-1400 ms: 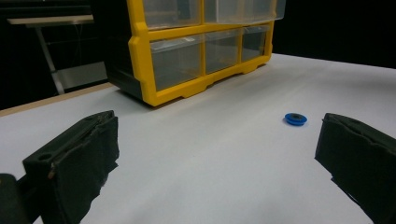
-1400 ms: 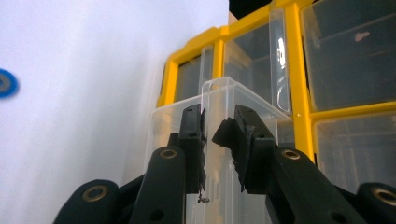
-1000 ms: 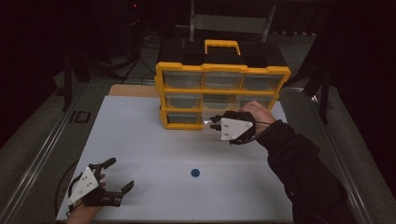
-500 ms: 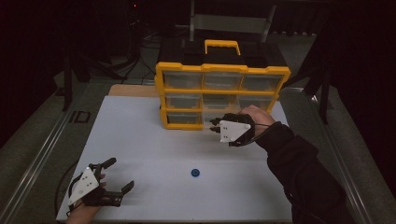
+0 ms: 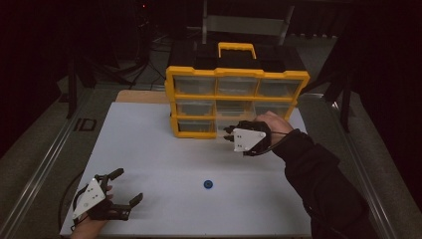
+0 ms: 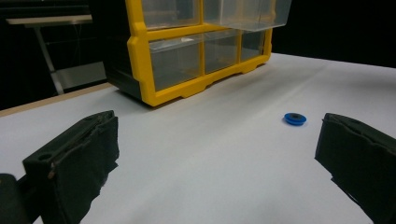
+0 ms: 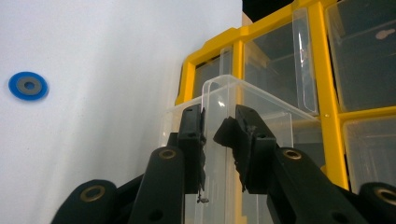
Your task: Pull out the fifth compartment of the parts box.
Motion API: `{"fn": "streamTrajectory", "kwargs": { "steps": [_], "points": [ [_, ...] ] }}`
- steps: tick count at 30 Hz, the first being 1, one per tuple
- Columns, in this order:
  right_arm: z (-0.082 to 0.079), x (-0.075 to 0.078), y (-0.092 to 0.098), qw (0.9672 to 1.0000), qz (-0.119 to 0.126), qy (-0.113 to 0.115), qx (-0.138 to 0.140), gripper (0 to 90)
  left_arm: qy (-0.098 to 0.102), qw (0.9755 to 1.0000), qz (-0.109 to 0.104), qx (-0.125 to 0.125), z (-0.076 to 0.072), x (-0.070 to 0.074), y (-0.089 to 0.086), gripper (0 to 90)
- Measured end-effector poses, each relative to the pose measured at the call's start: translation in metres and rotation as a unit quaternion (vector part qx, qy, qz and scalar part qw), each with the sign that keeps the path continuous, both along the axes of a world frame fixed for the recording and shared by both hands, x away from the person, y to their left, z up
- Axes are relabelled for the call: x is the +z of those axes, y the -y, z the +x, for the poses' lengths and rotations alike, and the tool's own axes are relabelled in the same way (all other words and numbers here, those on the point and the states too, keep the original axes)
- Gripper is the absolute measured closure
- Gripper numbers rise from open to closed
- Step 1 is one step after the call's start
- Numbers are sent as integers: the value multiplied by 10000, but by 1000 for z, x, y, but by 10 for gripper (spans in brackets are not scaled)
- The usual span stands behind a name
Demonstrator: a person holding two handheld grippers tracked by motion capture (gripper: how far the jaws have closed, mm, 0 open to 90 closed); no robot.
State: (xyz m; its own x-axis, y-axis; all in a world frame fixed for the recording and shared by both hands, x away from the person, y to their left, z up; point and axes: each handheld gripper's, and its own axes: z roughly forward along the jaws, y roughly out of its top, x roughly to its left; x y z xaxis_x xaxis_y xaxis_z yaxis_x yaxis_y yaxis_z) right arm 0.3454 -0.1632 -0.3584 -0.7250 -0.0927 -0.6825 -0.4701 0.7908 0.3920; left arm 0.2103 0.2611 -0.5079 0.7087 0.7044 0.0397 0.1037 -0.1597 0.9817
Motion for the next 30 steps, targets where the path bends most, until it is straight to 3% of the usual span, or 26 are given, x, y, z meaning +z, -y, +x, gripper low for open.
{"fn": "streamTrajectory", "kwargs": {
  "steps": [3, 5, 7, 9, 11, 12, 13, 14, 19, 24, 30],
  "points": [
    [1, 0, -1, 9997, 19, -40, -240, 572, -1, 10000, 8, 2, 0, 0, 0, 0],
    [3, 2, -1, 9984, 172, -226, -487, 547, -6, 10000, 34, 8, 0, 0, 0, 0],
    [3, 5, -2, 9970, 277, -338, -637, 460, -3, 10000, 42, 3, 0, 0, 0, 0],
    [5, 8, -3, 9939, 374, -580, -862, 398, -4, 10000, 41, 5, 0, 0, 1, 0],
    [5, 9, -5, 9896, 424, -784, -1126, 257, -7, 10000, 40, 7, 0, 0, 0, 0],
    [5, 9, -5, 9896, 424, -784, -1126, 257, -7, 10000, 40, 7, 0, 0, 0, 0],
    [7, 11, -7, 9835, 460, -1161, -1308, 141, -8, 10000, 36, 13, 0, 0, 0, 0],
    [8, 11, -8, 9802, 414, -1382, -1354, 89, -5, 10000, 38, 12, 0, 0, 0, 0],
    [8, 13, -7, 9749, 506, -1651, -1404, 76, -3, 10000, 37, 9, 0, 0, 0, 0],
    [6, 13, -1, 9745, 662, -1506, -1527, 77, 5, 10000, 41, 9, 0, 0, 0, 0],
    [-1, 15, 10, 9692, 1109, -1449, -1654, 78, 3, 10000, 44, 2, 0, 0, 1, 0]
  ]
}}
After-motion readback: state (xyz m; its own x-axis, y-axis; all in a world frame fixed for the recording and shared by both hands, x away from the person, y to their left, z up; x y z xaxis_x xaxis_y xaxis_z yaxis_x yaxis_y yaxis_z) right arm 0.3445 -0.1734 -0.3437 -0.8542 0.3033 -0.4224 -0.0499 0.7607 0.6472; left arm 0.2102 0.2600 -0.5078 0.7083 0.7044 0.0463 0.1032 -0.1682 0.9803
